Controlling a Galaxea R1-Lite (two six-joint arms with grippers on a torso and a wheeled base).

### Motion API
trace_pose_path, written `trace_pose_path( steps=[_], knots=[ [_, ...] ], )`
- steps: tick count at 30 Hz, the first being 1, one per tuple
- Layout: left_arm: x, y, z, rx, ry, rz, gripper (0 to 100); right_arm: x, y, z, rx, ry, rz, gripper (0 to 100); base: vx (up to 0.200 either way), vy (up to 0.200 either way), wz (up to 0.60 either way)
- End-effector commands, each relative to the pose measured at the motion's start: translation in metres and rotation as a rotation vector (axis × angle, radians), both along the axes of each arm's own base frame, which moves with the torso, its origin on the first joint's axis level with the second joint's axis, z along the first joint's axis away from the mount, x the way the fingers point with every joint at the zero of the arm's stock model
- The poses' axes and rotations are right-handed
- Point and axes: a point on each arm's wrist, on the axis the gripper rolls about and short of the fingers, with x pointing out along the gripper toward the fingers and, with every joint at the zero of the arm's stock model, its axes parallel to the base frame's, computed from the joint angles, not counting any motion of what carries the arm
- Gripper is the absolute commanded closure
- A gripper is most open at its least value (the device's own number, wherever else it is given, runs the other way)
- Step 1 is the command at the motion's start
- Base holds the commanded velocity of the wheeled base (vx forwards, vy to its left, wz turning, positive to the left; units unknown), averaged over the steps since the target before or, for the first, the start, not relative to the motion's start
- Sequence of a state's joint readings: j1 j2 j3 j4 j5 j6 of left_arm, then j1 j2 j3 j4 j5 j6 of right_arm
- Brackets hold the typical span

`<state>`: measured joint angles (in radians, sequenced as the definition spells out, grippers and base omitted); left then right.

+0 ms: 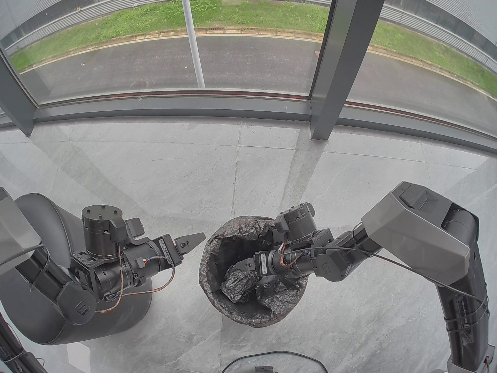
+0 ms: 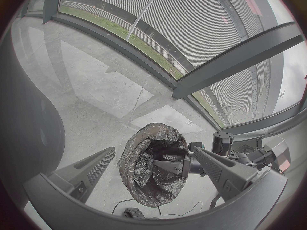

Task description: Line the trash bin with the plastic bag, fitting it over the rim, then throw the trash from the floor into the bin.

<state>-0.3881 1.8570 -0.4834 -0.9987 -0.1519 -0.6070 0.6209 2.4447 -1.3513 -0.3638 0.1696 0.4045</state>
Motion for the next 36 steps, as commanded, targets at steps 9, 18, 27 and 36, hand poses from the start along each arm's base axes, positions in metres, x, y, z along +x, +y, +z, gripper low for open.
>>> trace_pose_path(
  steps=[9, 18, 27, 36],
  knots=[
    [-0.001, 0.0, 0.001, -0.002, -0.003, -0.001, 0, -0.022, 0.008, 0.05, 0.038, -0.071, 0.035, 0, 0.0, 0.0, 0.0],
    [-0.005, 0.002, 0.012, -0.019, -0.035, 0.007, 0, -0.069, -0.012, 0.14, 0.063, -0.246, -0.056, 0, 0.0, 0.0, 0.0],
    [-0.014, 0.005, 0.028, -0.042, -0.08, 0.006, 0, -0.103, -0.059, 0.167, -0.101, -0.391, -0.312, 0, 0.0, 0.0, 0.0],
    [-0.019, 0.007, 0.035, -0.05, -0.101, 0.008, 0, -0.148, -0.14, 0.225, -0.192, -0.57, -0.525, 0, 0.0, 0.0, 0.0]
  ],
)
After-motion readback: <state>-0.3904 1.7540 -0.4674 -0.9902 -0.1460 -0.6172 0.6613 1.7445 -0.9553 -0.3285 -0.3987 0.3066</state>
